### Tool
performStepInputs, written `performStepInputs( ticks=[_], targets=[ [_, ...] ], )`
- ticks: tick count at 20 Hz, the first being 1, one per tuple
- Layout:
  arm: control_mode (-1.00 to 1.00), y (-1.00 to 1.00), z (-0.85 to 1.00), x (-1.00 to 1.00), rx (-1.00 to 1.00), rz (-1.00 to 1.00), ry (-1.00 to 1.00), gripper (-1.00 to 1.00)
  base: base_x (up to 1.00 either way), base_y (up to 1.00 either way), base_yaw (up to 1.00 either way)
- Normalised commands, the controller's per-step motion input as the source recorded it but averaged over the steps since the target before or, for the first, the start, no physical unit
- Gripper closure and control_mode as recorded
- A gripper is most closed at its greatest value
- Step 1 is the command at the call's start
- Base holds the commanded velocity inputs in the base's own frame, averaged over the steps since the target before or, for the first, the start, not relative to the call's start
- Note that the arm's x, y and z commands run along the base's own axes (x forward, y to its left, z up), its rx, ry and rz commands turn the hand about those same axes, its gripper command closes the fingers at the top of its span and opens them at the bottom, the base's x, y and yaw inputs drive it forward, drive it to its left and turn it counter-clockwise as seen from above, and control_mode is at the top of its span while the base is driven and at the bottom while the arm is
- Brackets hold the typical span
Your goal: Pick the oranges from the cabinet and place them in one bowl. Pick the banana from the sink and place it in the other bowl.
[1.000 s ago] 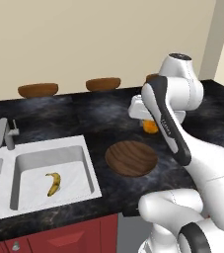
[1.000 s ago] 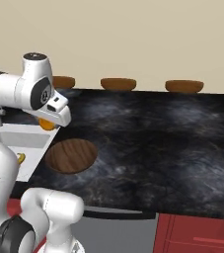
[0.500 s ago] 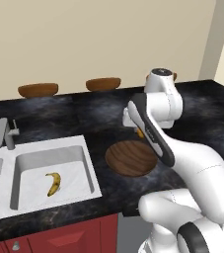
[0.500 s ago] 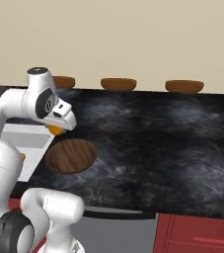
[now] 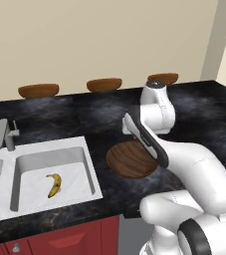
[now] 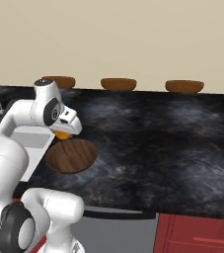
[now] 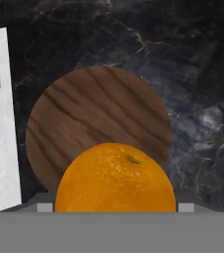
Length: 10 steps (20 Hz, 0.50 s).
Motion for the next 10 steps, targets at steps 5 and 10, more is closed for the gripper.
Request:
performStepInputs(
  ticks=[5, 10],
  targets=[
    [-1.0, -0.1, -0.58, 0.24, -0.02, 0.0, -0.02, 1.0, 0.0, 0.0, 0.0],
    [-1.0, 0.0, -0.53, 0.4, 0.0, 0.03, -0.04, 1.0, 0.0, 0.0, 0.0]
  ],
)
